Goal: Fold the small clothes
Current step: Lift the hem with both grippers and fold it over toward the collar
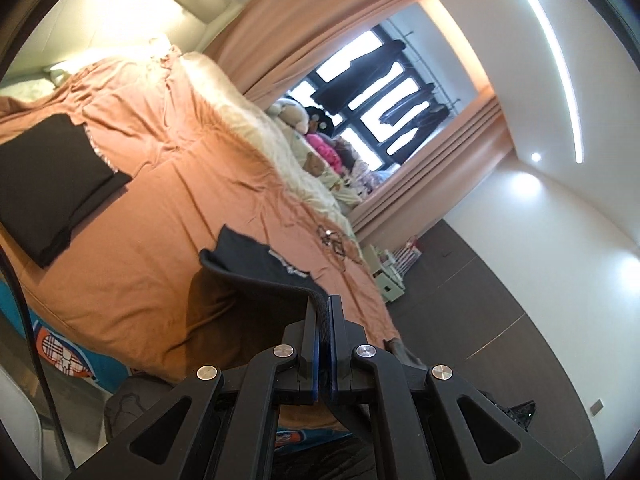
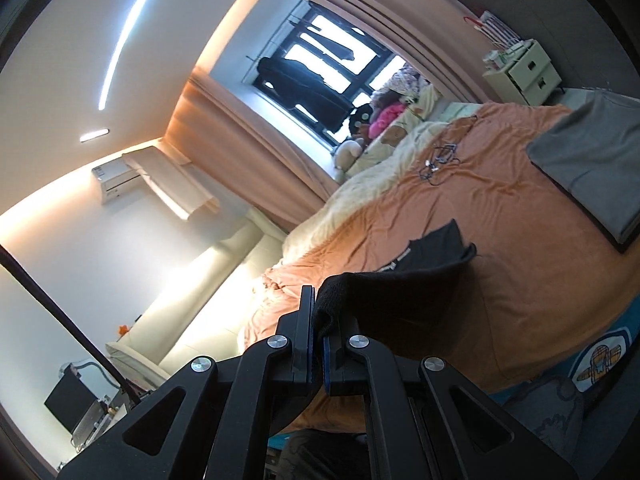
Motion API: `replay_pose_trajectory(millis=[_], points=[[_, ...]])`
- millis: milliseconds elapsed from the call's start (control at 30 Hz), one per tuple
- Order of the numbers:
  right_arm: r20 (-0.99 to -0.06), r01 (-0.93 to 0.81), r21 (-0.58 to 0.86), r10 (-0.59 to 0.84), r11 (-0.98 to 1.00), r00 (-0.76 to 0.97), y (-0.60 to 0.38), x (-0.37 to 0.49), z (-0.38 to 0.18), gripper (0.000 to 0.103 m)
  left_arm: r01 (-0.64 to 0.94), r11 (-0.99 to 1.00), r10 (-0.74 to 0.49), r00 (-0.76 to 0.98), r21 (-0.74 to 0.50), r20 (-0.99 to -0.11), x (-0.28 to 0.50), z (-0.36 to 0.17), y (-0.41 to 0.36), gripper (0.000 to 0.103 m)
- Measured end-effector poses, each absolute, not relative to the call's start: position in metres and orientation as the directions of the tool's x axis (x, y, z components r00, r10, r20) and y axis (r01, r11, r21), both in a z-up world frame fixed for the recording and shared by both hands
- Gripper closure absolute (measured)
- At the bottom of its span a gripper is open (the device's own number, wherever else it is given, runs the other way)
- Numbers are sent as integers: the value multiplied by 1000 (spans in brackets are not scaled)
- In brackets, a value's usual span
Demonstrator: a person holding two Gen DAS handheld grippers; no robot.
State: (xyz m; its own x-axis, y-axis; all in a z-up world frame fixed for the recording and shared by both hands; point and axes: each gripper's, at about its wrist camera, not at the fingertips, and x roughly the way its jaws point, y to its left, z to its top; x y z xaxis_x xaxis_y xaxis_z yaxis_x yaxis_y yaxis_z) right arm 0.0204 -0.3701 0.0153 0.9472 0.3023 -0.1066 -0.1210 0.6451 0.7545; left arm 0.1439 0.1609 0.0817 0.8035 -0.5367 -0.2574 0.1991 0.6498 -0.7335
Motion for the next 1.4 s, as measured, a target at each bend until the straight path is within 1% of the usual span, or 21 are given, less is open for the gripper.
replay_pose_trajectory(millis=[167,233,300,367,533,700,767,900,933,1133,1267,1400], points=[[-74,-156,744,312,650,947,-373,21,10,103,221,653,-533,813,-724,-234,132,93,162,100],[-75,-157,739,311,655,947,-373,25,6,103,221,656,-531,815,-721,-233,133,92,163,100],[-94,-143,730,306,668,947,-375,31,0,103,216,657,-531,813,-722,-240,137,87,164,100],[-135,-108,716,289,690,948,-380,47,-6,103,201,672,-526,807,-713,-268,145,85,164,100],[-179,-79,709,287,701,941,-389,86,-12,103,154,717,-510,781,-680,-361,181,75,159,100],[-222,-44,702,277,711,935,-405,138,-13,103,114,733,-495,766,-671,-410,223,63,155,100],[-252,-22,692,270,722,929,-411,164,-11,103,100,738,-490,759,-668,-428,240,60,154,100],[-293,8,684,265,729,919,-415,187,-1,103,79,757,-476,748,-649,-463,277,58,148,100],[-297,11,685,266,728,917,-412,180,5,103,75,758,-474,745,-647,-469,285,57,147,100],[-353,59,691,264,721,898,-416,229,6,103,40,775,-460,720,-631,-519,339,44,137,100],[-385,89,699,269,709,883,-418,255,2,103,7,781,-446,706,-625,-550,371,27,136,100],[-427,132,705,268,697,864,-417,284,-6,103,-45,783,-437,669,-620,-601,406,0,137,100]])
